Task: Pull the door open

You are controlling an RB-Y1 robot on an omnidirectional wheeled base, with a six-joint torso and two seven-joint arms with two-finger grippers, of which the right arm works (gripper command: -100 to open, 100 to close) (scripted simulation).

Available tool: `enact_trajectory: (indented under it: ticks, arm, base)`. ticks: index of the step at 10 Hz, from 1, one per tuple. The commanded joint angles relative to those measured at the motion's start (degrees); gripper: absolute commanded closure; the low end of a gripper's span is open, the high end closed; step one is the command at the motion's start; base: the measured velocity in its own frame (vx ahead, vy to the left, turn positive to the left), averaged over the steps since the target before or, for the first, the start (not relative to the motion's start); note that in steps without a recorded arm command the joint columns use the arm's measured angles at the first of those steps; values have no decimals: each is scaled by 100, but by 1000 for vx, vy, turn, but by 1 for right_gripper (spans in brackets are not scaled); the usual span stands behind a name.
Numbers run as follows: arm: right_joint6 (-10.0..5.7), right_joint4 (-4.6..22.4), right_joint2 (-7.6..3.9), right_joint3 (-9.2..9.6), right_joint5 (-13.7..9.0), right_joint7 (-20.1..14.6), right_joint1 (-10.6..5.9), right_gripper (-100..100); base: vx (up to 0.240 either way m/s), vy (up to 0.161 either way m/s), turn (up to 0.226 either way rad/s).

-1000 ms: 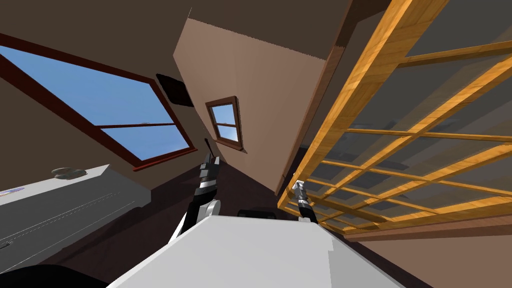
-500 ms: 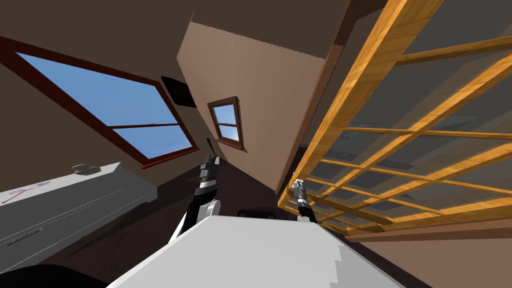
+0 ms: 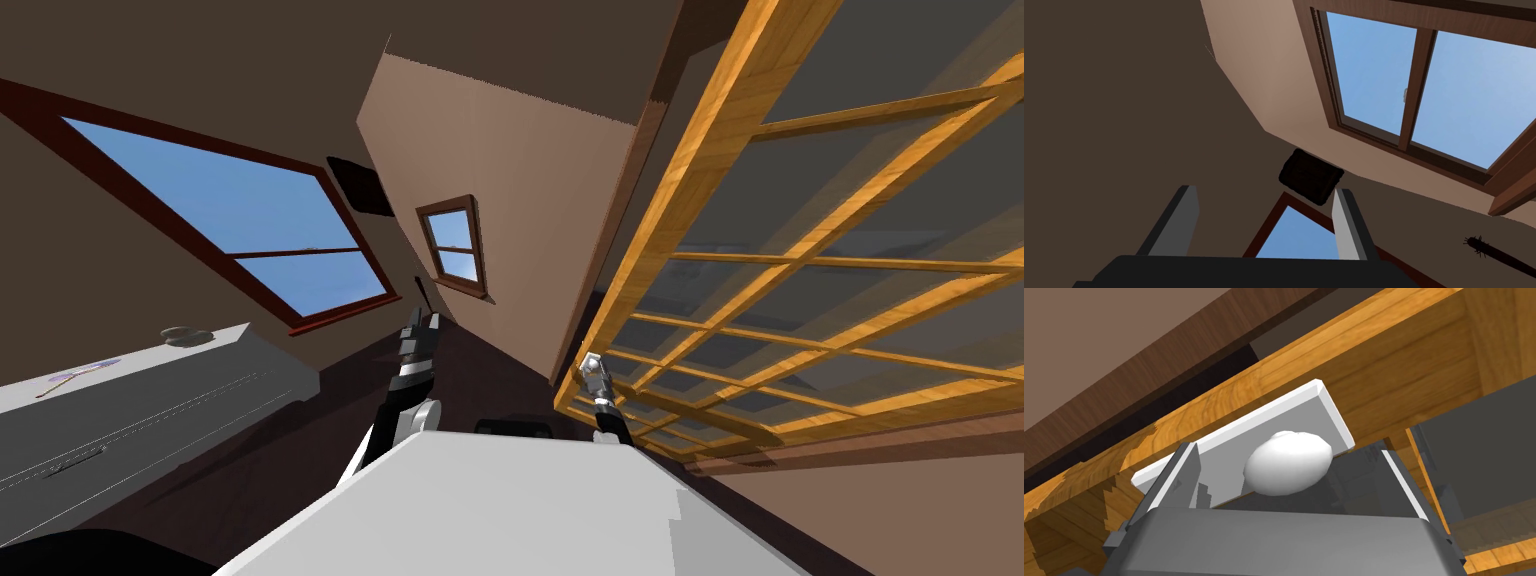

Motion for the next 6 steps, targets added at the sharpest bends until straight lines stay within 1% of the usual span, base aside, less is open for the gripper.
enact_trajectory:
  ticks: [1, 3, 4, 5, 6]
  arm:
    - [0, -12, 0, 36, -56, -193, -2, -100]
    - [-1, -68, 1, 166, -257, -560, 3, -100]
    - [-1, -68, 1, 166, -257, -658, 3, -100]
    - [-1, -98, 2, 236, -364, -854, 5, -100]
    - [-1, -98, 2, 236, -364, -893, 5, -100]
  base:
    - [-52, -6, 9]
    - [-62, -11, 26]
    - [-58, -14, 11]
    - [-55, -14, 15]
    - [-40, -13, 10]
